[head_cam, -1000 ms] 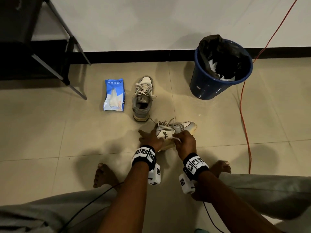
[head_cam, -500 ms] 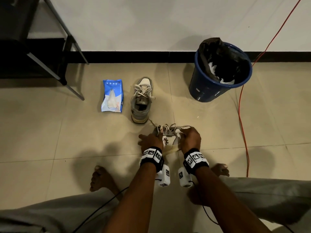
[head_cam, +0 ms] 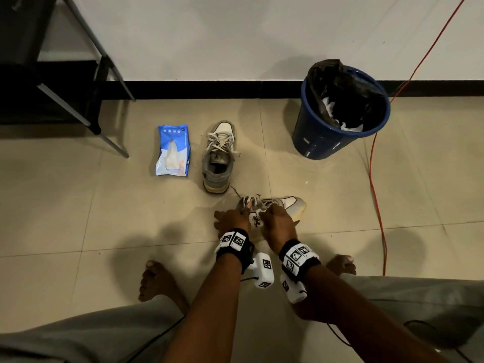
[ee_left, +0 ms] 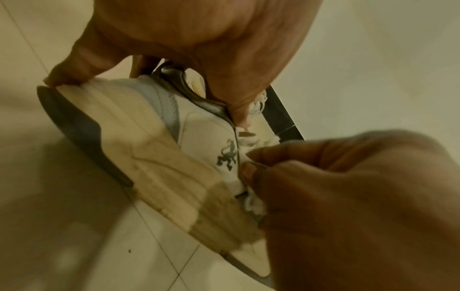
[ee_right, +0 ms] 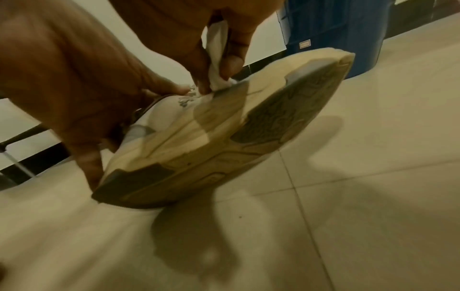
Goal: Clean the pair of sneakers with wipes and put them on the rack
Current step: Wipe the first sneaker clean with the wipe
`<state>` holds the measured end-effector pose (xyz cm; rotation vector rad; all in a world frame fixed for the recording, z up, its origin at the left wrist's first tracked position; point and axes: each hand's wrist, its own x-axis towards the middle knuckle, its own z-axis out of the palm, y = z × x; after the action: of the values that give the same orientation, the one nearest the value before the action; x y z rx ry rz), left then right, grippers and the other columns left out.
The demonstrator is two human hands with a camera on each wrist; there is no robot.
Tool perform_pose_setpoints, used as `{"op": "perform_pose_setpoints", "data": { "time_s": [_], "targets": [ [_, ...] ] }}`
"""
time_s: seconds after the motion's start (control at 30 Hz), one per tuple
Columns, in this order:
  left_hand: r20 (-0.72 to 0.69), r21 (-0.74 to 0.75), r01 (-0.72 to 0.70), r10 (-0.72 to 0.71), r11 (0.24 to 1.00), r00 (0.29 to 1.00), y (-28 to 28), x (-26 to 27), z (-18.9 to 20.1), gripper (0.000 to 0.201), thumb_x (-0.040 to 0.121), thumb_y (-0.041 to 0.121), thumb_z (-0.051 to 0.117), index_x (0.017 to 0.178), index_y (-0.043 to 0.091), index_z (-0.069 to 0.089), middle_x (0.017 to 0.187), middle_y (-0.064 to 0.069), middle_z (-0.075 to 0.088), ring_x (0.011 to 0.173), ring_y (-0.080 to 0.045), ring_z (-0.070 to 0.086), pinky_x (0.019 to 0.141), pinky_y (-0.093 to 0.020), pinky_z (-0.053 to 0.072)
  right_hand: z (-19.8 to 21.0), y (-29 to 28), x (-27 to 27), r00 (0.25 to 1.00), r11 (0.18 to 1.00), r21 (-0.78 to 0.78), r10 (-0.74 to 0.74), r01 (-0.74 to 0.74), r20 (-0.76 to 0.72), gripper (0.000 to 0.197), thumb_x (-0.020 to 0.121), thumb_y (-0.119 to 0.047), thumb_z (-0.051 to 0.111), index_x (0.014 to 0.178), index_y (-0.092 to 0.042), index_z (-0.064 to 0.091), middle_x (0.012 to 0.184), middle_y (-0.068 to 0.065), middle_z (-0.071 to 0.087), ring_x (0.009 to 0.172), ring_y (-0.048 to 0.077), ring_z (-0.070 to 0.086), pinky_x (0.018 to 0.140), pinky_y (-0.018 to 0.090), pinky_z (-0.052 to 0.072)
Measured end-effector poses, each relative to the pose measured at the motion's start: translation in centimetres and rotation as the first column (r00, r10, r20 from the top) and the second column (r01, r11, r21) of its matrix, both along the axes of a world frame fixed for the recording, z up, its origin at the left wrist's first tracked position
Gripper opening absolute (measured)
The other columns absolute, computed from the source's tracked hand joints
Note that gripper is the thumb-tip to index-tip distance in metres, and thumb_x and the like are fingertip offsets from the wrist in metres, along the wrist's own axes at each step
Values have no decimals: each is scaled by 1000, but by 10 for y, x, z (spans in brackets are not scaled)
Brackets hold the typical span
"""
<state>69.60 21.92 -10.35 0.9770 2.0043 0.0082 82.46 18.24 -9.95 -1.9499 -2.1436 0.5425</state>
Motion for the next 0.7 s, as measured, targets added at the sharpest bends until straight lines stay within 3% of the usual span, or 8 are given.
{"op": "perform_pose_setpoints", "data": {
  "time_s": [0.1,0.2,0.27,0.37,0.5,0.57,0.63,0.7],
  "targets": [
    [30,34,60,-61,998,998,0,-1,6,61,99,60,35,138,18,55,139,-21,44,131,-38,36,110,-46,34,6,19,28,966,968,-40,-251,249,-64,18,73,-3,69,91,-4,73,89,20,63,80,36,62,67,33,51],
    [29,21,69,-69,997,997,3,0,11,62,101,59,30,135,15,58,140,-20,48,135,-35,30,112,-44,29,5,19,36,903,911,0,-409,413,-131,14,77,-10,71,90,-6,73,87,14,62,79,32,60,69,32,50],
    [71,34,18,-21,999,997,2,0,10,64,100,59,33,136,12,57,146,-20,42,140,-36,25,115,-44,26,4,4,11,927,951,10,-298,308,-227,12,84,-14,64,87,-5,72,80,5,57,73,22,55,66,30,49],
    [104,75,12,-20,997,994,1,-4,4,58,99,61,33,135,24,59,148,-21,40,145,-33,17,117,-43,21,0,-4,7,977,995,-36,-99,94,-187,16,83,-5,61,96,-6,72,93,8,57,84,24,55,71,26,43],
    [127,92,43,-55,995,990,-1,-7,-11,56,98,63,29,134,33,60,145,-20,46,148,-26,6,118,-42,17,9,22,46,913,917,10,-396,399,-100,18,79,-6,68,95,-4,73,93,19,63,84,37,61,73,32,49],
    [140,88,19,-32,996,990,0,-7,-13,57,96,66,32,132,34,62,151,-19,36,147,-30,11,118,-44,19,7,20,37,893,902,15,-426,432,-142,15,78,-5,66,92,-5,72,89,18,63,80,36,62,70,36,53],
    [166,75,-66,53,995,985,1,-8,-13,59,91,71,37,129,35,64,158,-17,18,143,-38,22,117,-46,25,1,3,9,928,955,-36,-295,295,-226,7,85,-12,60,85,-9,67,82,8,60,71,28,59,60,31,48],
    [182,67,-95,82,993,980,3,-9,-13,59,89,74,40,128,36,65,159,-15,10,139,-42,28,116,-47,29,-1,-8,0,973,997,-11,-73,72,-221,12,85,-10,58,87,-8,70,83,6,59,72,22,56,61,27,44]
  ]
}}
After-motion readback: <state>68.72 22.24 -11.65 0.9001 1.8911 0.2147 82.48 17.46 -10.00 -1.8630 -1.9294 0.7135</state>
